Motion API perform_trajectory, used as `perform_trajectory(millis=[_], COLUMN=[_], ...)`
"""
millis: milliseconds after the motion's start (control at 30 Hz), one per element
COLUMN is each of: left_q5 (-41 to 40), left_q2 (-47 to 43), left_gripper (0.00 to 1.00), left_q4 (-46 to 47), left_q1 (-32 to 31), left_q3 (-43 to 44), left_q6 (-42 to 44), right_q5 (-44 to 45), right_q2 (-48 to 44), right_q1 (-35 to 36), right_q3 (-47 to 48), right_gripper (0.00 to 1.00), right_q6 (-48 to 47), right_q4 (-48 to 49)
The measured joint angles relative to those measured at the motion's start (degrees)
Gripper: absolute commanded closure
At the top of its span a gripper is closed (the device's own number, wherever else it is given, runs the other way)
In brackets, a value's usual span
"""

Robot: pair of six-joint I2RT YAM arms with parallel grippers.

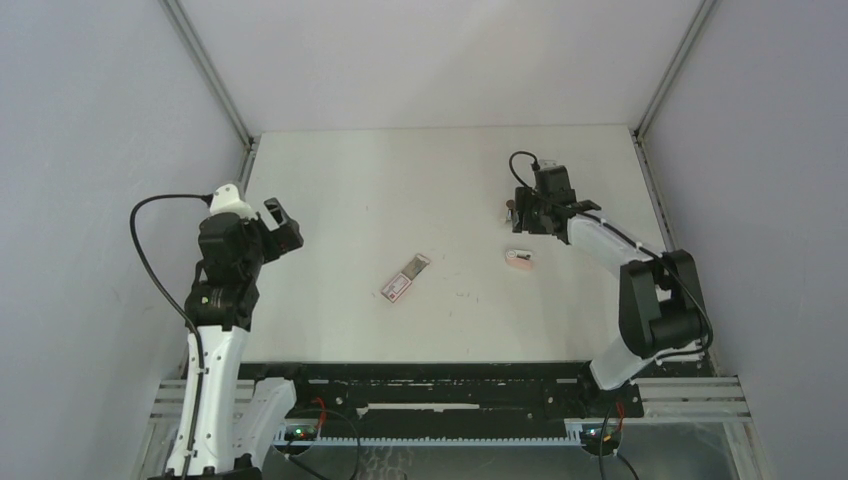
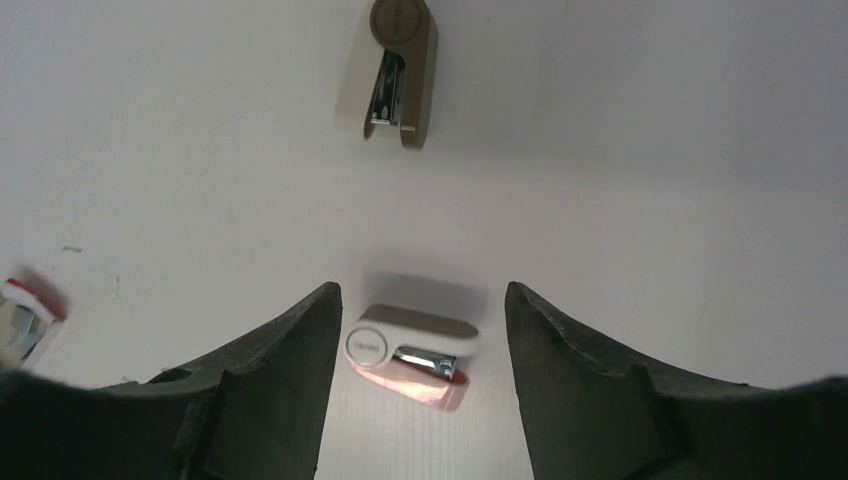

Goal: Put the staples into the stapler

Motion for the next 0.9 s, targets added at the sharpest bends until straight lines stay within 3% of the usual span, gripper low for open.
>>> perform_trajectory(millis=[300, 900], left_q5=[-1.27, -1.42], left_q2=[-2.03, -1.60], left_gripper=[0.00, 0.00], left_q4=[-0.09, -0.90], left_q1=[0.04, 0.04], left_q3=[-0.22, -0.22], left_q6=[0.68, 0.68], right_q5=[1.44, 1.57], right_q2=[11.54, 20.87], right_q1=[0.04, 0.59], right_q3=[9.68, 18.25], right_gripper=[0.51, 0.70], right_q6=[-2.40, -4.31], right_q4=[-0.59, -5.64])
